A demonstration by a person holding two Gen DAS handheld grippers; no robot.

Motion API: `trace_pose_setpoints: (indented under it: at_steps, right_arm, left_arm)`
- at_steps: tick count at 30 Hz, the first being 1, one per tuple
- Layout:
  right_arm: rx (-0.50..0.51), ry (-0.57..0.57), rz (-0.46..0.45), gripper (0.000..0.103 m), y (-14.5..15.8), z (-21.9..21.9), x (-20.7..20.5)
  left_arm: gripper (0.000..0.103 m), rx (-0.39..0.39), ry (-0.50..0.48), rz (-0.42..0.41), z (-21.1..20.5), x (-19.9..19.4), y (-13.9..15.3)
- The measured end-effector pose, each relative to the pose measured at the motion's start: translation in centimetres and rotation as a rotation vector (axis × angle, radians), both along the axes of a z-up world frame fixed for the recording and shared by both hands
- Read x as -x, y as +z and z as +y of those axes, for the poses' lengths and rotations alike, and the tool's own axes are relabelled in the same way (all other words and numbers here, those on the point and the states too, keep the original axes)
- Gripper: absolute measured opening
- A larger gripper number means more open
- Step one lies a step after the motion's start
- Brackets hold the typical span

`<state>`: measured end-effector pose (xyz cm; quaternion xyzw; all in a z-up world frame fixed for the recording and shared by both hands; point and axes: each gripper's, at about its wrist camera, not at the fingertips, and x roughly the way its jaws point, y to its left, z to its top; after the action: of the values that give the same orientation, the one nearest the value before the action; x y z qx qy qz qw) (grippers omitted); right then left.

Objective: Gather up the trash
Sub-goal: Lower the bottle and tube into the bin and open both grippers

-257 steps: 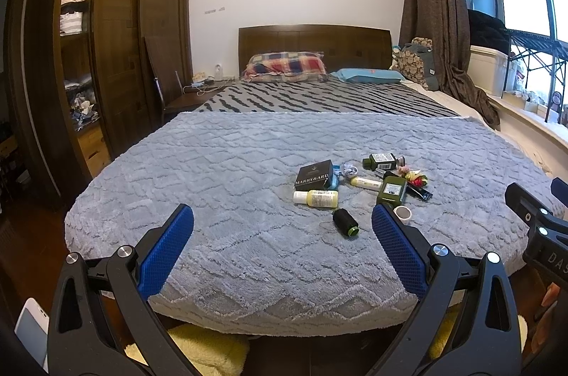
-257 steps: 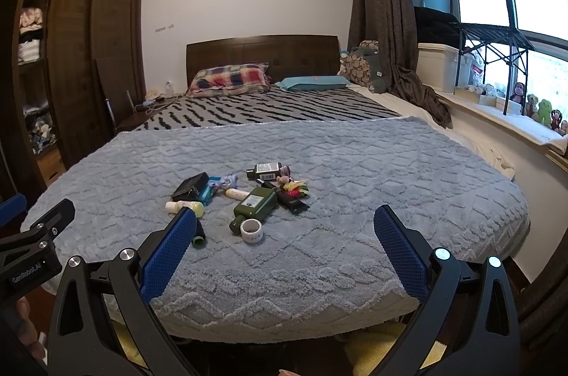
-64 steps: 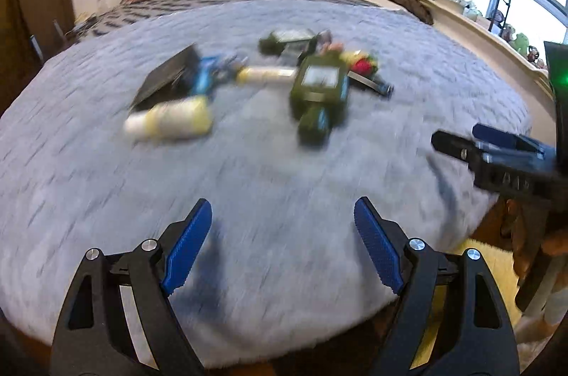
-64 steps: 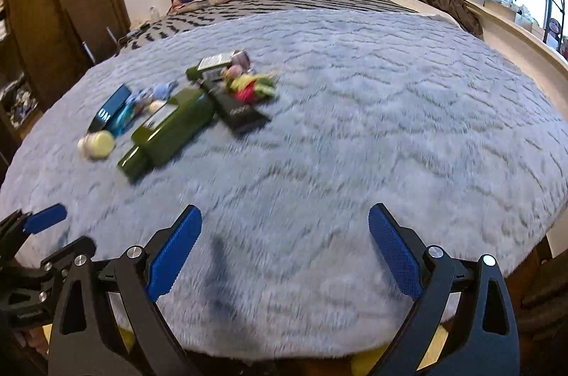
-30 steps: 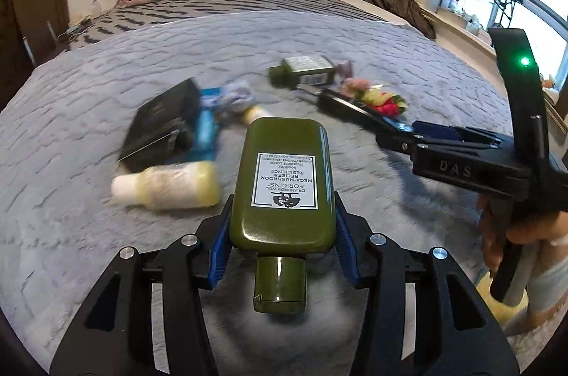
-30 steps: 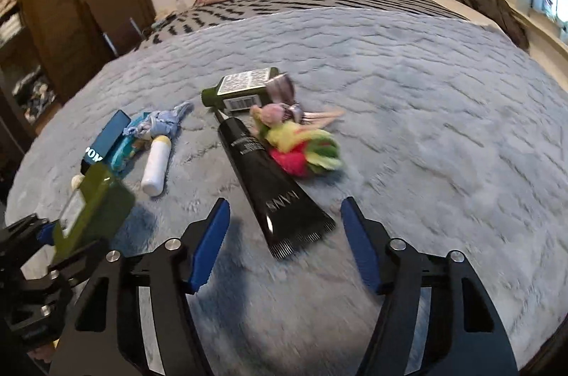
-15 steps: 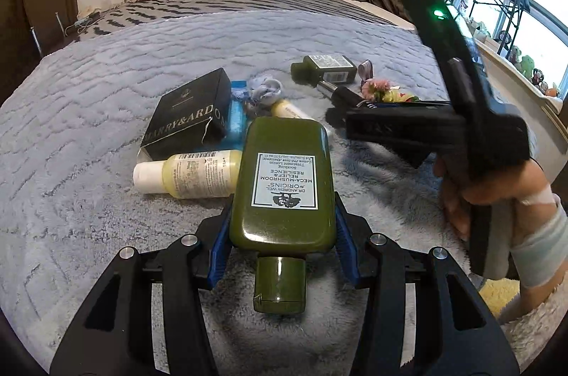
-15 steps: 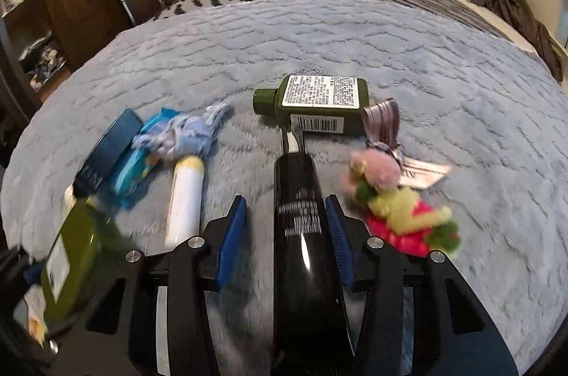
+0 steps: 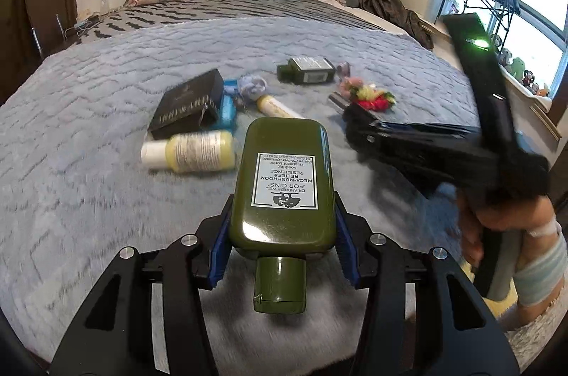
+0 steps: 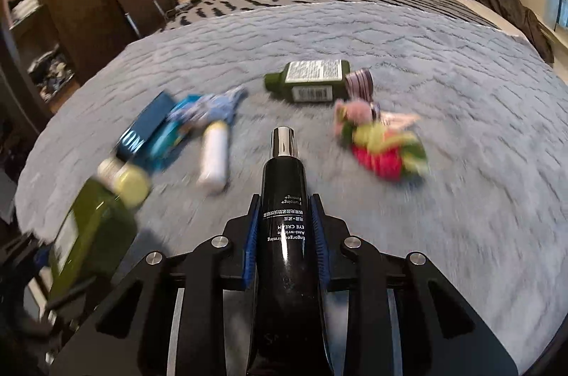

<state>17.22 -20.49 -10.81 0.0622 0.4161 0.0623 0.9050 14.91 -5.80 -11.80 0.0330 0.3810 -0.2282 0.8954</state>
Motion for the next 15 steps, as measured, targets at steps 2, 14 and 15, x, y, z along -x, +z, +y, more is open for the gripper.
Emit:
trace_pose_setpoints:
  at_steps: [2, 14, 15]
  right_arm:
    - [0.002, 0.009, -0.011, 0.028, 0.3, 0.2, 2.2]
    - [-0.020, 0.037, -0.062, 0.028, 1.3, 0.8, 15.7]
    - [-0.019, 0.036, -0.055, 0.028, 1.0, 0.9, 16.5]
  left_arm:
    - [0.047, -0.004, -0.007, 0.003, 0.2, 1.2, -0.1]
    - [0.047, 0.003, -0.019, 0.005, 2.2, 10.2, -0.3]
    - [0.047, 0.005, -0.023, 0.008, 2.4, 10.9, -0.3]
